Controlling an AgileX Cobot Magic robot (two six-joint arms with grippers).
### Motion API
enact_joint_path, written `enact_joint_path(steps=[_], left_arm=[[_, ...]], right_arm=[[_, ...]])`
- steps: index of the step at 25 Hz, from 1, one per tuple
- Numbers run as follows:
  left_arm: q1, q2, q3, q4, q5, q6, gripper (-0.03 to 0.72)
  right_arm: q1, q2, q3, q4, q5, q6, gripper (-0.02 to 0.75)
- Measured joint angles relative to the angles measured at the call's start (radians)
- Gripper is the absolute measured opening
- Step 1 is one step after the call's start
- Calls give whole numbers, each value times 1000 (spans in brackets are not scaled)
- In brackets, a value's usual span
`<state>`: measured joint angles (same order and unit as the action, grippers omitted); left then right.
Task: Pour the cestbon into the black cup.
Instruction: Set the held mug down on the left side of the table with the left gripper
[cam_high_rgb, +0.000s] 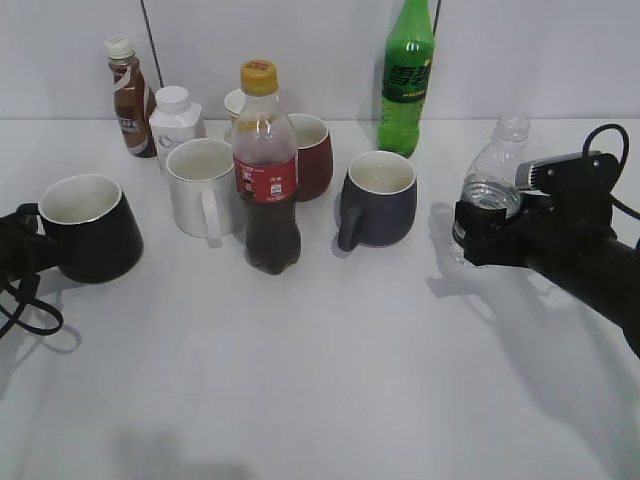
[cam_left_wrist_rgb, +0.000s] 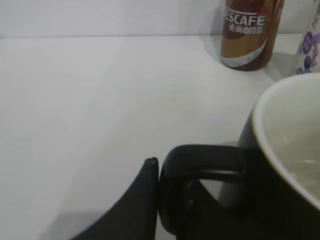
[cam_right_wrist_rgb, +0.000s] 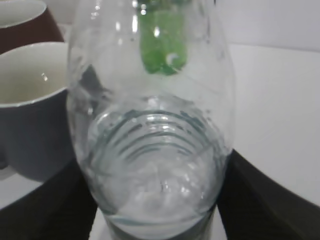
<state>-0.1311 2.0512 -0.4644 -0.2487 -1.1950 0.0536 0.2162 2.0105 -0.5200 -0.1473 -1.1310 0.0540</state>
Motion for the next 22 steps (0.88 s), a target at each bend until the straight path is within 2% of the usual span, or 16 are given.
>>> enact_joint_path(steps=[8, 16, 22], left_arm=[[0, 0, 0, 3, -1, -1, 66], [0, 5, 0, 8, -4, -1, 209], [0, 5, 31, 14, -13, -1, 236]], right_arm=[[0, 39, 3, -6, -26, 9, 498], [0, 41, 16, -8, -42, 15, 498], [0, 41, 16, -10, -46, 15, 498]])
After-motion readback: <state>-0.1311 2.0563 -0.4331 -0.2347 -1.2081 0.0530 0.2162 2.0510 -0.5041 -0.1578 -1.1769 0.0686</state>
